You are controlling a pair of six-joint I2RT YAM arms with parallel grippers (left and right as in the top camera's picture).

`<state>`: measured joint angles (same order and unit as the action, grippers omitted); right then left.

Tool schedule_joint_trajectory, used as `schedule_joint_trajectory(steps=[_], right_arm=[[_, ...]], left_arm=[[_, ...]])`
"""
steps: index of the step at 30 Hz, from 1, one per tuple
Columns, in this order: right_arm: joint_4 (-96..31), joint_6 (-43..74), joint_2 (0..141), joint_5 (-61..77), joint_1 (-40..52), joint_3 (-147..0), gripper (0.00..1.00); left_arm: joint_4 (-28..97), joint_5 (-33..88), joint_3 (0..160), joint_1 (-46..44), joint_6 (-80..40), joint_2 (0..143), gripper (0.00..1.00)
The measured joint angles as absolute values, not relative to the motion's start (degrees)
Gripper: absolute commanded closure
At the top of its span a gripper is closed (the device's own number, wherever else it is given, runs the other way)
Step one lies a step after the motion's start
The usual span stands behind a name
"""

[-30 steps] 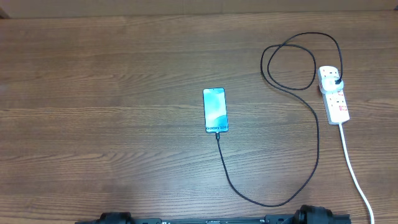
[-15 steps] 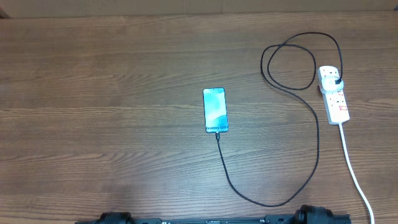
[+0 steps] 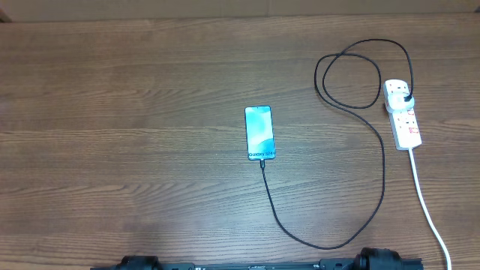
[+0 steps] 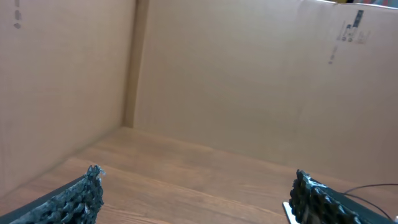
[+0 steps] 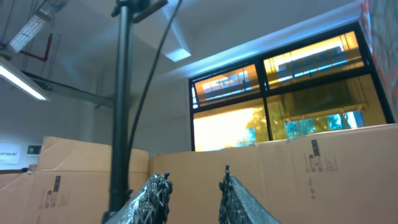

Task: Plug charger to phone and switch on socket

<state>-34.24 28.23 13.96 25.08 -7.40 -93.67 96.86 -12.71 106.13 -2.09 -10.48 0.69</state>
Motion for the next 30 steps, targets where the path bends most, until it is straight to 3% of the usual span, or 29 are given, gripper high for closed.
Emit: schedule_joint_trajectory(steps=[13, 30], right_arm=[[-30.7, 28.0, 1.2, 25.1, -7.4, -87.0, 0.70], [-30.7, 27.7, 0.7, 25.1, -4.6, -86.7, 0.68]], left_arm=[[96.9, -12.7, 106.1, -2.9, -10.5, 0.7, 0.00], [96.9, -12.7, 106.1, -2.9, -10.5, 0.7, 0.00]])
